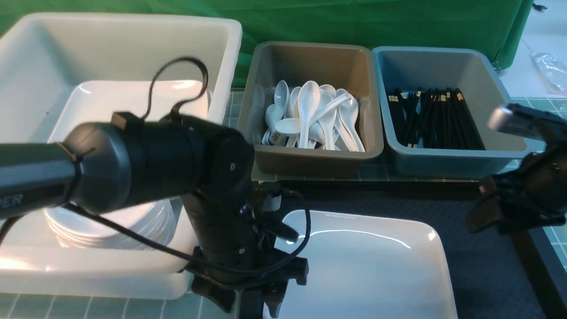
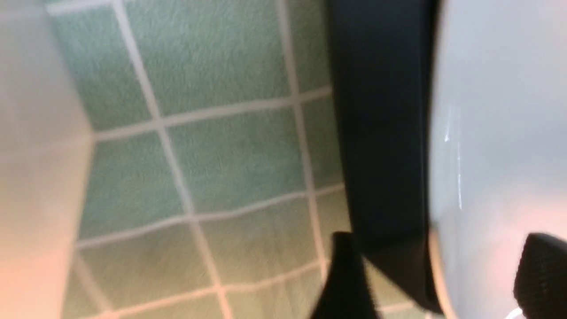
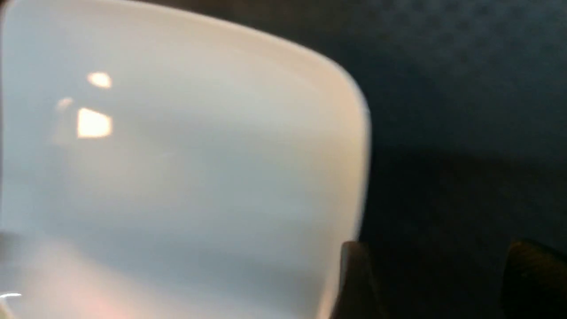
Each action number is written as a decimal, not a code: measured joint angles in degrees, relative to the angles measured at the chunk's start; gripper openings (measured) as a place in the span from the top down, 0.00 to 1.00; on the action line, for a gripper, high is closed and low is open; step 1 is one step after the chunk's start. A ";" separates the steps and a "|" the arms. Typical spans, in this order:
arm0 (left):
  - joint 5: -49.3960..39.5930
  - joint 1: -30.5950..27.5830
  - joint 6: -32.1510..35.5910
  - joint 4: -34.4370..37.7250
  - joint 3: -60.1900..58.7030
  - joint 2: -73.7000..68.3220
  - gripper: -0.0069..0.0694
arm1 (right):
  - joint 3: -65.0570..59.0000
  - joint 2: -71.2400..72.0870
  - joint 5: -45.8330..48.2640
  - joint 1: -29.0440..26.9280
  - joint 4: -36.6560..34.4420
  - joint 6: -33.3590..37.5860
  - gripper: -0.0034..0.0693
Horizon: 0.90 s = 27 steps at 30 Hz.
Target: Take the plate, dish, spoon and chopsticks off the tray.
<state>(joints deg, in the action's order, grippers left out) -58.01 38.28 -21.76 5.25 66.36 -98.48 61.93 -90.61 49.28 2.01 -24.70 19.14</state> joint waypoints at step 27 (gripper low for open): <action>6.09 -0.21 3.17 1.33 2.40 9.29 0.90 | 7.57 -18.80 -0.51 6.10 -0.21 4.12 0.20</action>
<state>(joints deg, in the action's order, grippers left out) -51.92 38.07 -18.59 6.57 68.76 -89.19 69.51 -109.40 48.77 8.11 -24.91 23.26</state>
